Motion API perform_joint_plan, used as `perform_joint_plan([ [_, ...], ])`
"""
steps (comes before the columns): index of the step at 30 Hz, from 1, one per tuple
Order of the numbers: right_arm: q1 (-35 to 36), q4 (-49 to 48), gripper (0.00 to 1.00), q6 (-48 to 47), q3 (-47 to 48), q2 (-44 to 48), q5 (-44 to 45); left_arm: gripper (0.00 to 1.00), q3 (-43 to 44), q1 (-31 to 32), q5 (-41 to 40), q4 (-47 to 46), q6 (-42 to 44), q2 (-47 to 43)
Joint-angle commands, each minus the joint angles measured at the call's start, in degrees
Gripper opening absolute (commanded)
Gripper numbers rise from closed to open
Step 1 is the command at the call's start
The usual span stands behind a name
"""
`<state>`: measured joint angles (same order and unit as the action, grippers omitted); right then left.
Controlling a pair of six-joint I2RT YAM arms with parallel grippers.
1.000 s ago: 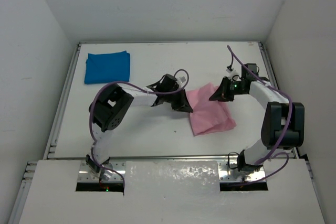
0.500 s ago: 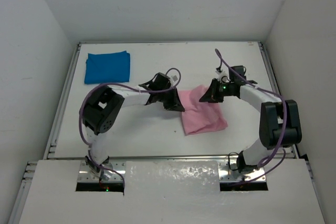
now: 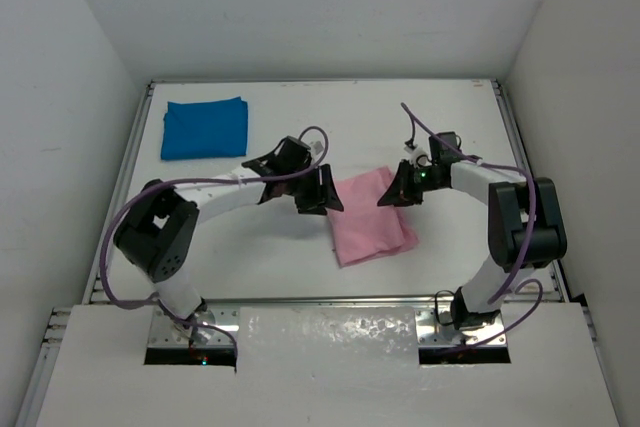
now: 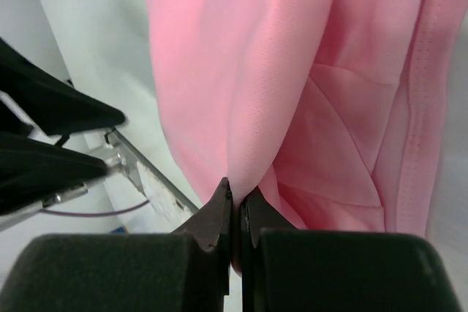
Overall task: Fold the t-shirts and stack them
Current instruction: Smooth out wrinkles on the folded tshirt
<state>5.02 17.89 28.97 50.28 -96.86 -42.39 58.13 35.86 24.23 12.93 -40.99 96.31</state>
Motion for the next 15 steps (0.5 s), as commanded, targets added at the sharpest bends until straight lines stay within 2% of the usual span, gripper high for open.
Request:
perform_joint_plan([
  [1, -0.18, 3.38, 0.0, -4.88, 1.22, 1.14, -2.96, 0.52, 8.38, -1.48, -5.66, 7.62, 6.79, -1.84],
  [4, -0.18, 4.7, 0.0, -6.64, 0.7, 2.29, -3.48, 0.53, 18.66, -4.82, -6.22, 11.85, 13.73, 4.39],
  [6, -0.1, 6.54, 0.0, -8.57, 0.69, 2.29, -4.45, 0.53, 28.23, -5.97, -4.55, 13.69, 20.99, 12.73],
  [10, -0.09, 11.64, 0.0, -13.5, 1.14, 1.5, -5.07, 0.51, 45.45, -6.15, -3.15, 17.39, 29.47, 27.92],
  [12, -0.09, 10.85, 0.0, -12.98, 0.61, 1.5, -5.33, 0.51, 48.47, -6.32, -1.82, 16.34, 30.79, 31.46],
  [15, -0.18, 11.2, 0.0, -13.15, 0.26, 2.2, -5.25, 0.51, 51.2, -6.41, 5.98, 11.87, 31.06, 35.78],
])
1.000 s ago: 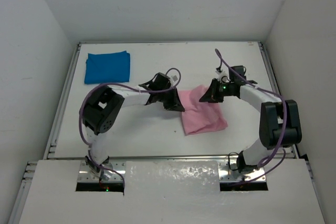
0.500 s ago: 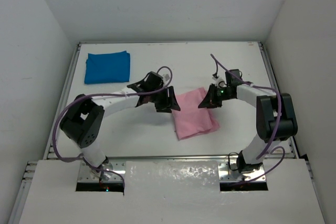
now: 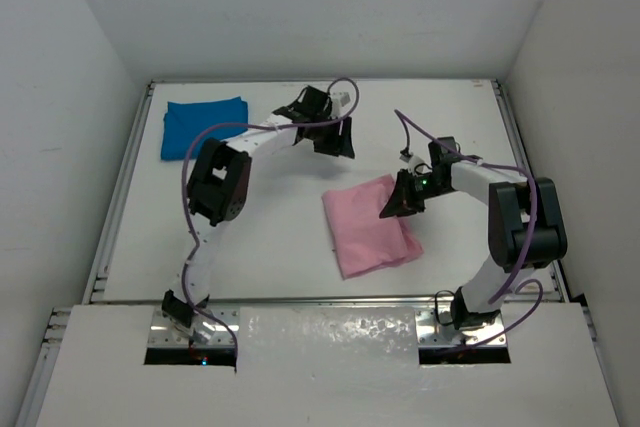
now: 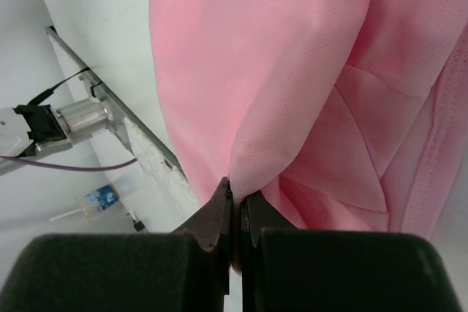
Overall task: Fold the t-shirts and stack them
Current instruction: Smooth out wrinkles on the folded tshirt
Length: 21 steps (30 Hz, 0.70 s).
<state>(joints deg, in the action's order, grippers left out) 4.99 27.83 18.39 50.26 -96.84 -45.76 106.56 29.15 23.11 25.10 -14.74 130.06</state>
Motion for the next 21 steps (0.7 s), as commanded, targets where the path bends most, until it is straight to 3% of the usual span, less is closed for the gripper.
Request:
perform_joint_plan([
  [1, -0.07, 1.43, 0.0, -2.92, 0.1, 2.44, -1.79, 0.51, 3.9, 0.38, 11.47, -1.45, 4.72, 3.52],
  [7, -0.07, 0.03, 0.0, -2.39, -2.27, 3.85, -1.79, 0.51, 9.71, 1.0, 21.09, -3.04, 5.87, 8.27],
  [13, -0.07, -0.23, 0.0, -3.27, -2.71, 4.73, -2.75, 0.52, 8.31, 3.11, 23.2, -6.03, 5.51, 9.68],
  [21, 0.72, 0.11, 0.0, -3.1, -2.36, 4.99, -3.46, 0.53, 4.54, 6.18, 23.92, -2.96, 9.64, 11.79],
])
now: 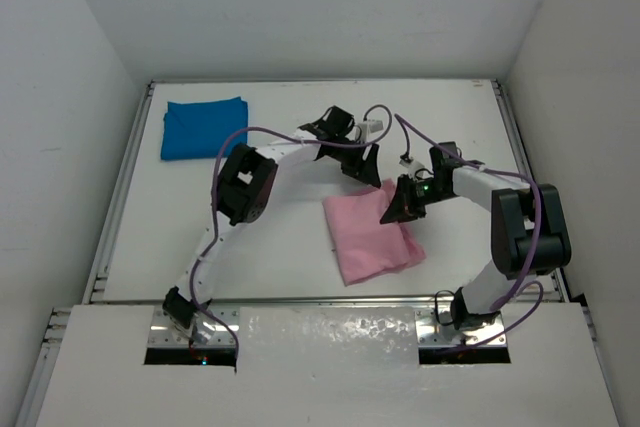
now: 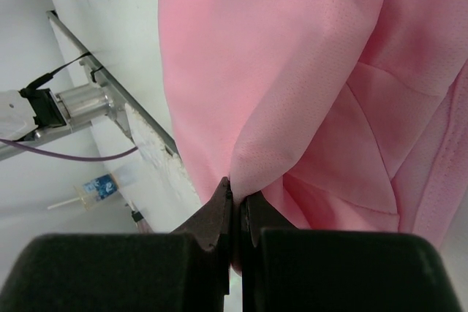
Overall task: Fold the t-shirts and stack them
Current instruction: Smooth out wrinkles on the folded tshirt
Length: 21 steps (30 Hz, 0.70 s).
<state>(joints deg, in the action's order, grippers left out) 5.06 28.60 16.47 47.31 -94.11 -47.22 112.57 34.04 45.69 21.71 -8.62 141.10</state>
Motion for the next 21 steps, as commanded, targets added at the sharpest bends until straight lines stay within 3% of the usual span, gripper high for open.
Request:
perform_joint_plan([
  [1, 0.83, -0.74, 0.0, -1.26, 0.33, 2.69, -2.0, 0.53, -1.65, 1.64, 0.81, 1.39, 4.22, 0.93],
  [8, 1.09, -0.92, 0.0, -1.53, -2.66, 5.59, -2.0, 0.54, -3.32, 2.78, -0.78, -1.49, 2.83, 2.34],
  [12, 1.09, -0.65, 0.0, -1.62, -2.84, 6.21, -1.56, 0.55, -1.84, 2.87, 3.42, -3.52, 0.72, 5.05],
  [14, 1.09, -0.65, 0.0, -1.35, -2.58, 5.95, -0.95, 0.49, -2.96, 2.87, 5.63, -4.66, -0.25, 5.42],
  [15, 1.09, -0.48, 0.0, -1.35, -2.31, 5.69, -0.68, 0.45, -3.84, 2.87, 6.85, -5.8, -0.43, 4.81],
  [17, 1.09, -0.91, 0.0, -0.83, -2.05, 5.43, -0.24, 0.22, -7.35, 2.96, 7.92, -8.26, -1.74, 3.84],
  [18, 1.09, -1.18, 0.0, -0.48, -2.05, 4.99, 0.2, 0.02, -8.24, 2.96, 8.97, -10.01, -2.36, 3.05],
  [21, 1.09, -2.41, 0.0, 1.02, -2.13, 4.11, 0.9, 0.0, -10.53, 3.05, 8.54, -10.46, -2.89, 1.82],
])
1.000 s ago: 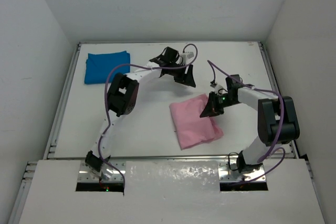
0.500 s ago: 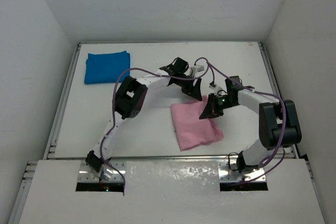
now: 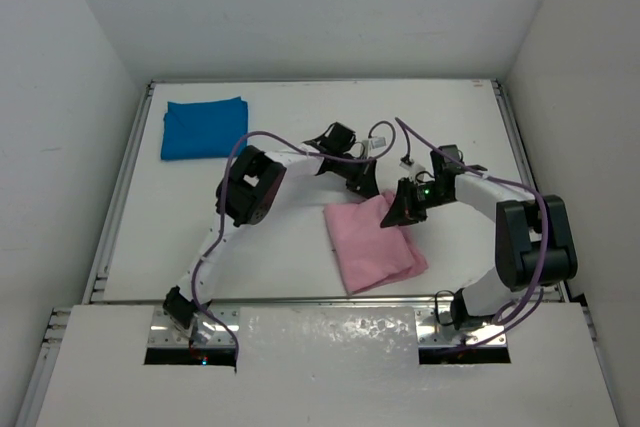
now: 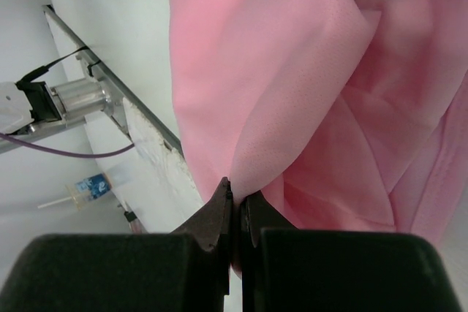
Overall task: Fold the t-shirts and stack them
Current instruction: Smooth out wrinkles on the folded tshirt
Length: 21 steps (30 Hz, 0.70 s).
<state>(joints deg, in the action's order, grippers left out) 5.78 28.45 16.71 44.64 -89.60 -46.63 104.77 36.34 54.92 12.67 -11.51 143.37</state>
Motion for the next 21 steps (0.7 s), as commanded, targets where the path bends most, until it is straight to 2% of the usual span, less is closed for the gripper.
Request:
perform_joint_plan([
  [1, 0.37, -2.08, 0.0, 0.87, 0.79, -0.66, 0.75, 0.0, -3.51, 0.67, -1.21, -1.59, 0.52, -0.98],
  [11, -0.59, 2.13, 0.0, -1.15, 2.29, -0.93, 3.04, 0.0, -10.2, -3.02, -9.11, -1.85, 1.4, -6.96],
  [21, -0.77, 3.9, 0.0, -2.65, 4.22, -2.06, 4.44, 0.0, -12.48, -6.28, -10.97, 0.25, 2.72, -10.12],
])
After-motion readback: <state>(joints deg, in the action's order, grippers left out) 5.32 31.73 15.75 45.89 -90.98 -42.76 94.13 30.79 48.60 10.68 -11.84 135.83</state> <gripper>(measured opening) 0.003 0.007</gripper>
